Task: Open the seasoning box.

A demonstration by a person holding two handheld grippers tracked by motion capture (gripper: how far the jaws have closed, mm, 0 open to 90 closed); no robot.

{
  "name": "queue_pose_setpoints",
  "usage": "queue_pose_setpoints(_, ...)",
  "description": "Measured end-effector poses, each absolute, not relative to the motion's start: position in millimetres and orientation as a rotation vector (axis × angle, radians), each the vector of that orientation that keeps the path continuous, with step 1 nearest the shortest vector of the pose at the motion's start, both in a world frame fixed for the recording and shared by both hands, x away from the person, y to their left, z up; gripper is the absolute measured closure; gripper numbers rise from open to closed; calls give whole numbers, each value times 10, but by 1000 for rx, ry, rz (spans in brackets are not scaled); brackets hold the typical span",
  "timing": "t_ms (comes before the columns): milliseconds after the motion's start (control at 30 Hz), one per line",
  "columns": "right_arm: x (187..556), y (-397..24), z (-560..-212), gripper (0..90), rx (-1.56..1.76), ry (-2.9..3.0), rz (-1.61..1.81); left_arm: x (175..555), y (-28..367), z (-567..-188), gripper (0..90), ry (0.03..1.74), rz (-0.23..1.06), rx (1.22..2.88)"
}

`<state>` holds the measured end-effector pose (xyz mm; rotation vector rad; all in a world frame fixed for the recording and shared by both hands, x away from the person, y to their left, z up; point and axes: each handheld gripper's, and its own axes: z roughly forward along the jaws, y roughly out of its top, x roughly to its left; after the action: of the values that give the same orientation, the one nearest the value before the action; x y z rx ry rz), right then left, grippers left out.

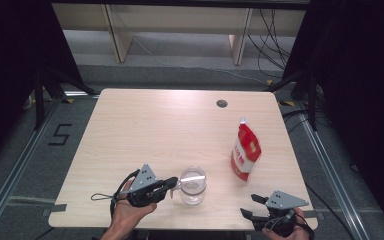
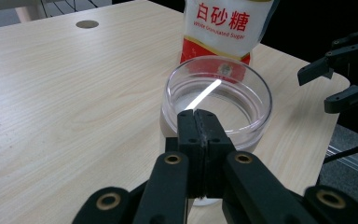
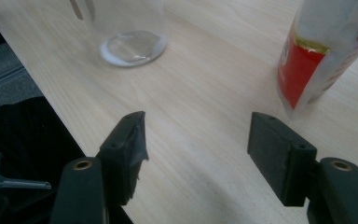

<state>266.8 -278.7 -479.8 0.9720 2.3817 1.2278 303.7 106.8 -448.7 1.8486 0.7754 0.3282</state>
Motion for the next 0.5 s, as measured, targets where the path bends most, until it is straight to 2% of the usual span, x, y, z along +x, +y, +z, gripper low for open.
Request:
queue_pose_setpoints(100, 2655, -2778, -4772, 437, 985, 2376, 1243, 3039, 1077, -4498, 886, 773, 326, 1848)
queue_pose_setpoints(133, 2654, -2771, -4752, 486, 969, 2355, 1256, 3039, 1083, -4500, 886, 776, 330, 1852)
queue_pose_setpoints(300, 2645, -2700, -4711, 565, 966, 2353, 1274, 3053, 1105, -4517, 884, 758, 335, 1852)
queue_pose_setpoints(333, 2661, -2649, -4686, 628, 913, 2335, 1304, 3053, 1106, -4517, 884, 756, 337, 1854)
queue_pose_setpoints(500, 2685, -2542, -4629, 716, 862, 2335, 1339, 3051, 1104, -4518, 884, 762, 333, 1850)
